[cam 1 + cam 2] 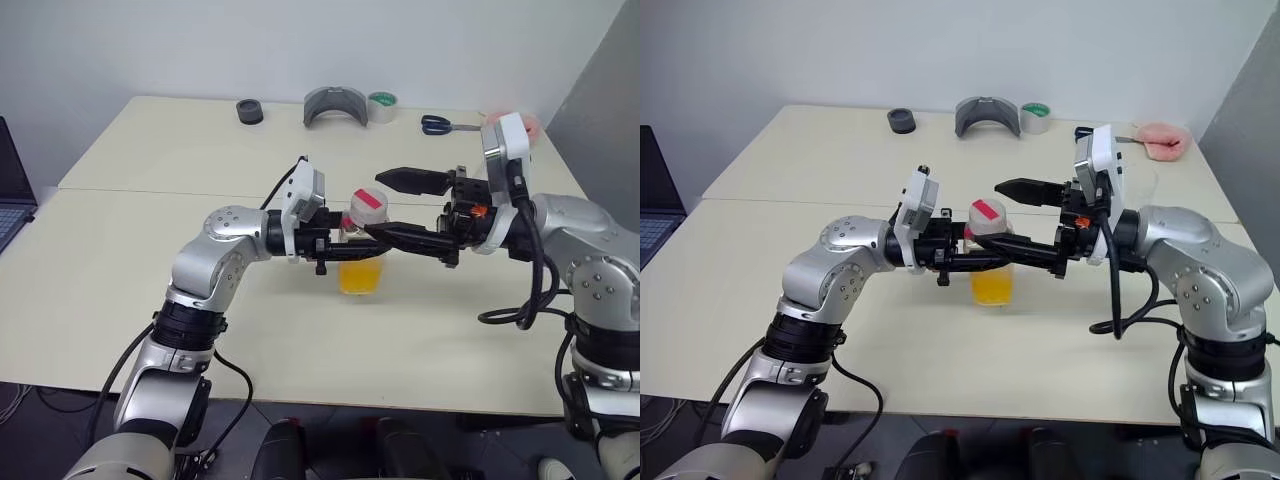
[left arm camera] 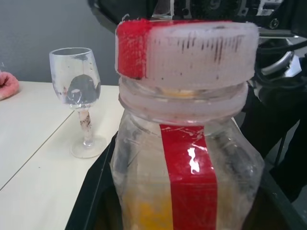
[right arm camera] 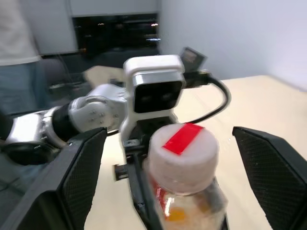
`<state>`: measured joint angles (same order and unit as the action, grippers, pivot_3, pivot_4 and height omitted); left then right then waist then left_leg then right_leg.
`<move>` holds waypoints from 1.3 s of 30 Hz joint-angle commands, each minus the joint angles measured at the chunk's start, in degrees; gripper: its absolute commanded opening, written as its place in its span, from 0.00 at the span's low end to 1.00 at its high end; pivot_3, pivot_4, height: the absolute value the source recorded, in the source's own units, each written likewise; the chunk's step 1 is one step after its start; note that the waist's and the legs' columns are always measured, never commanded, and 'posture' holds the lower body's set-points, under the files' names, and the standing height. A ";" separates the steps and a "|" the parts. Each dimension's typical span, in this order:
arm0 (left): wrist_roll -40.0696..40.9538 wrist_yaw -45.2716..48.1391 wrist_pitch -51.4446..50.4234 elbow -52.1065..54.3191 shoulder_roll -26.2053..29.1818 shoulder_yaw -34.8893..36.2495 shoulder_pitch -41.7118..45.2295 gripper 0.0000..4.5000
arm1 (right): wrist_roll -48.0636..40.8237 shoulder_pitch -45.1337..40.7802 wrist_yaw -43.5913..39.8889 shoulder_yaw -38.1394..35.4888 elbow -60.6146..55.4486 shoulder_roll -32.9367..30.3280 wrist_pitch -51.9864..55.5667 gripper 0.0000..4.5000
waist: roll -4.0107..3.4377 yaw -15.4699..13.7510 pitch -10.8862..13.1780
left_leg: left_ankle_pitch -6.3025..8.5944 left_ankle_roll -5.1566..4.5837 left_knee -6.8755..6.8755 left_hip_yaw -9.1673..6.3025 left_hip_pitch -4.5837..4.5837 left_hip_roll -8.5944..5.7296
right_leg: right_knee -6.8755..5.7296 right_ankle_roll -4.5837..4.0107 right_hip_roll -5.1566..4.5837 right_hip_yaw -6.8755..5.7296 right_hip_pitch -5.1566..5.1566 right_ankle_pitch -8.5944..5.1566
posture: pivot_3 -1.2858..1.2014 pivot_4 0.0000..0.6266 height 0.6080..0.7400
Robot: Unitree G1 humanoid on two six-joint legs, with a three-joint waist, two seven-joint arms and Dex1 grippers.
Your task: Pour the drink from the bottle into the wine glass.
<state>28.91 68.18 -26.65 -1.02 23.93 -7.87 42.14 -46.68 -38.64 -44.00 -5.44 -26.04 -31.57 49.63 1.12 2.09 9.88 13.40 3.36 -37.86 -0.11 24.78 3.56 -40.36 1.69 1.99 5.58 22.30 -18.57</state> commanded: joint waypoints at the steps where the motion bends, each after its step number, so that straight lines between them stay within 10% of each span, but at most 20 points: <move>1: -0.12 0.06 2.52 0.14 -0.56 1.10 2.34 0.41 | 3.08 0.83 9.94 -0.61 -5.24 2.22 -0.91 0.99 | 0.00 -0.08 0.00 | 0.00 0.00 -0.02 0.00 0.00 0.00 | -0.02 0.00 0.00 0.00 0.00 0.00 | 0.52 0.24 1.00; 39: -0.53 -0.22 2.99 -1.27 -0.49 1.52 3.79 0.41 | 3.11 4.59 15.53 1.74 -5.83 3.21 -4.29 0.99 | 0.00 -0.21 0.00 | 0.00 0.00 -0.01 0.01 0.01 -0.02 | 0.00 0.01 0.01 0.01 0.00 -0.01 | 0.52 0.24 1.00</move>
<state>27.86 68.07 -24.50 -3.01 23.41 -7.84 44.01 -43.36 -34.26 -28.09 -1.35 -31.00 -27.59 46.41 1.12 1.88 9.89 13.40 3.36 -37.87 -0.10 24.79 3.55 -40.36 1.70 1.99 5.59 22.30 -18.57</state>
